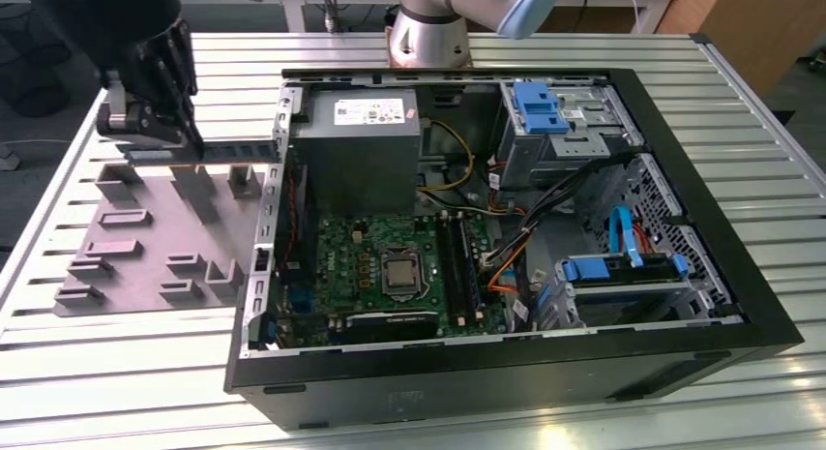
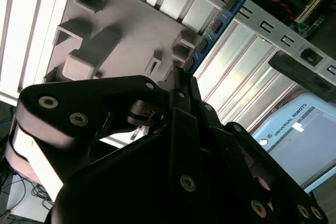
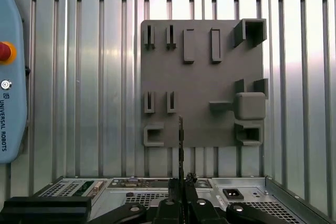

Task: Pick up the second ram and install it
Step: 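Pick up the second ram and move it above second insertion slot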

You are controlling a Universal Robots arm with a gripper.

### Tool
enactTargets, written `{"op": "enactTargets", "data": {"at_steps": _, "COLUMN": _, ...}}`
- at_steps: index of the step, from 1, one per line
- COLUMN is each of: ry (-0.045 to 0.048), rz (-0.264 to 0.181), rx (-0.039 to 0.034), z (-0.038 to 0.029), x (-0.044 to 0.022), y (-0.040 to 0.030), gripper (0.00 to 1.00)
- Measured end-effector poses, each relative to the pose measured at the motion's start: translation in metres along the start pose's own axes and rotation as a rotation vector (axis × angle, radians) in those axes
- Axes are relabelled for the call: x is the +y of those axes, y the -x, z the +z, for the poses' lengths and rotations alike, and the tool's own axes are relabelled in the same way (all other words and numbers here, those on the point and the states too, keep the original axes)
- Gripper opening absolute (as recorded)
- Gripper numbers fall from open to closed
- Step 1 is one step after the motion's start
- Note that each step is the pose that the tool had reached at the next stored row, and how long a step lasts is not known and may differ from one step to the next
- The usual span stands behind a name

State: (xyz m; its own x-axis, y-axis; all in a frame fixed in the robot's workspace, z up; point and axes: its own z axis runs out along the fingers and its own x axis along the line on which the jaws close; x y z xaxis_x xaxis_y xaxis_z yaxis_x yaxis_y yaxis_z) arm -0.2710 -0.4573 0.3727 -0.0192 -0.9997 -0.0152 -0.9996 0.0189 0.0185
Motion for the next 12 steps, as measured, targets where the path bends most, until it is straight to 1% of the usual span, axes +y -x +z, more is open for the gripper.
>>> {"op": "enactTargets", "data": {"at_steps": 10, "ry": 0.0016, "rz": 0.000, "rx": 0.0000, "z": -0.0005, "x": -0.0277, "y": 0.0005, "gripper": 0.14}}
{"op": "enactTargets", "data": {"at_steps": 12, "ry": 0.0017, "rz": -0.001, "rx": 0.0000, "z": -0.0005, "x": -0.0315, "y": 0.0006, "gripper": 0.14}}
